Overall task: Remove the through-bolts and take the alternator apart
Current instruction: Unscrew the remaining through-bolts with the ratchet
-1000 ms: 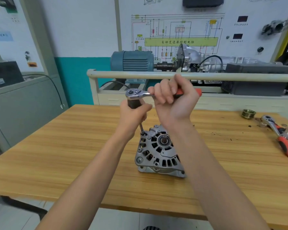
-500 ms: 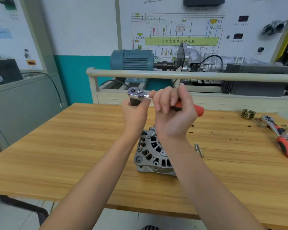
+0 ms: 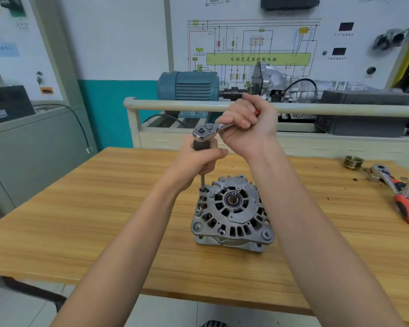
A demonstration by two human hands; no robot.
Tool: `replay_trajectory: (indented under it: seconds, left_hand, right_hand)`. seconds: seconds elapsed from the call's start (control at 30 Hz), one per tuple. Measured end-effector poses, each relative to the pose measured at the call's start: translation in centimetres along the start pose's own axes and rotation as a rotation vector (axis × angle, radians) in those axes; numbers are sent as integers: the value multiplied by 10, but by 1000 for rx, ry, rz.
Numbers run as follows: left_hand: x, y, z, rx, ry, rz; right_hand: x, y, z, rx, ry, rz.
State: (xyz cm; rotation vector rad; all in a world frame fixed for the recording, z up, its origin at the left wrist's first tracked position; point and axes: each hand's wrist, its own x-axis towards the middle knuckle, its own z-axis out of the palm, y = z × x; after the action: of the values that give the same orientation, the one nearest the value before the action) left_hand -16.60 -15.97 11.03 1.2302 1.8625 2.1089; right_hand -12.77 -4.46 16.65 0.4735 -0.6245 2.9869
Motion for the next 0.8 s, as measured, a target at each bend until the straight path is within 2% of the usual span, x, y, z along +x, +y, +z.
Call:
replay_trajectory:
  seconds: [0.1, 0.23, 0.3, 0.37, 0.4, 0.47, 0.6, 0.67, 0.73, 0.8]
  left_hand:
    - [3, -4, 7, -61, 194, -29]
    - [3, -10, 16, -12, 513, 50]
    - [2, -10, 21, -7, 602, 74]
    - [2, -9, 21, 5, 608, 77]
    - [1, -9, 19, 4, 577, 69]
    - [1, -8, 12, 0, 469, 51]
    - [-1, -4, -8, -1, 40, 52]
    - [1, -2, -10, 15, -92, 6]
    - [5, -3, -6, -16, -25, -38]
    - [6, -6, 1, -46, 119, -53]
  right_hand:
    - [-13, 13, -6, -29, 18, -234]
    - [-41, 49, -13, -278, -171, -604]
    - [-46, 60, -15, -476, -249, -803]
    - [-45, 61, -15, -569, -301, -871]
    - [-43, 58, -14, -542, -301, -837]
    - [-35, 44, -10, -407, -269, -642]
    - [-11, 10, -6, -100, -134, -128]
    - [-4, 2, -4, -27, -105, -17]
    - [-2, 3, -2, 0, -44, -58]
    - [-8, 10, -4, -12, 9, -196]
